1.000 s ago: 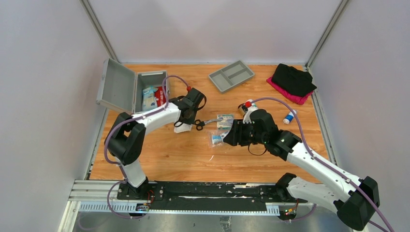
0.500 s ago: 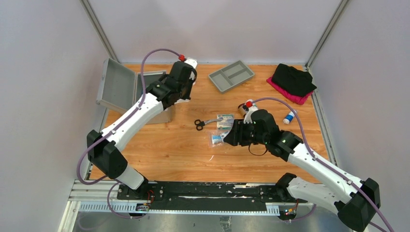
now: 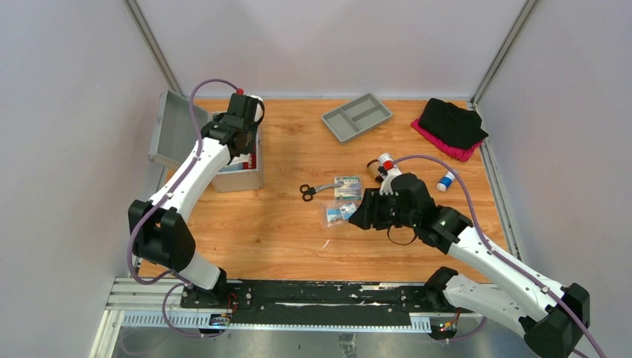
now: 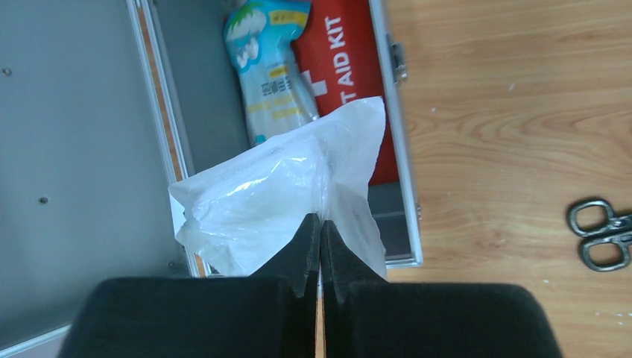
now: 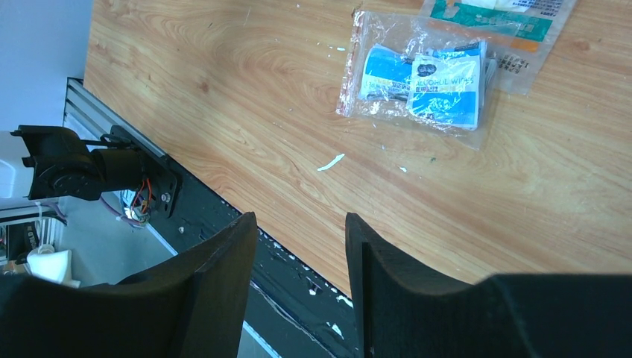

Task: Organize the medicine kit
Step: Place the medical item at the medicine box.

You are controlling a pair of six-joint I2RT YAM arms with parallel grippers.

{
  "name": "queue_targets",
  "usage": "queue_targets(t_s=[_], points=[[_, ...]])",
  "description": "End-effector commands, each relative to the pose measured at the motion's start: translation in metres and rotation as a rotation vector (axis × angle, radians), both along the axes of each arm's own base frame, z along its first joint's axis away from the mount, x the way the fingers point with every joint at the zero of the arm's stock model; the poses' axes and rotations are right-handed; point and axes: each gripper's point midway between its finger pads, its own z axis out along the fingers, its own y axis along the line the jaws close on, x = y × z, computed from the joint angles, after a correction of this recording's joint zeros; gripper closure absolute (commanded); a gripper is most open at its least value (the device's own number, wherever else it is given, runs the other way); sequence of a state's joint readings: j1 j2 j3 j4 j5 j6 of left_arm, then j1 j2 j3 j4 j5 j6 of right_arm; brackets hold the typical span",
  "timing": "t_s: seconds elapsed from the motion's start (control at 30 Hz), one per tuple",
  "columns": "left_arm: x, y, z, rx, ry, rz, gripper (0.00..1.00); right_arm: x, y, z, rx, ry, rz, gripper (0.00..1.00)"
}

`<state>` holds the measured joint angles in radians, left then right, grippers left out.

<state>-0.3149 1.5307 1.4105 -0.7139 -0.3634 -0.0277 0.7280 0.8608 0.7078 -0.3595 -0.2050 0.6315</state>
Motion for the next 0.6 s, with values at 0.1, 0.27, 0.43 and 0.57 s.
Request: queue_targets(t_s=[0.1, 0.27, 0.43, 0.57], points=[[0.004, 0.025, -0.033, 0.032, 0.075, 0.025, 0.96, -0.001, -0.008, -0.009, -0.024, 0.018, -0.022, 0.48], [0.006, 0.024, -0.03, 0.03, 0.066, 0.009, 0.8, 0.004, -0.016, -0.009, -0.055, 0.001, -0.067, 0.48], [0.002, 0.023, -0.023, 0.015, 0.044, 0.008, 0.63, 0.008, -0.031, -0.013, -0.095, -0.008, -0.149, 0.46], [-0.001, 0.019, -0.012, -0.025, 0.004, 0.003, 0.55, 0.011, -0.038, -0.015, -0.127, -0.014, -0.174, 0.44]])
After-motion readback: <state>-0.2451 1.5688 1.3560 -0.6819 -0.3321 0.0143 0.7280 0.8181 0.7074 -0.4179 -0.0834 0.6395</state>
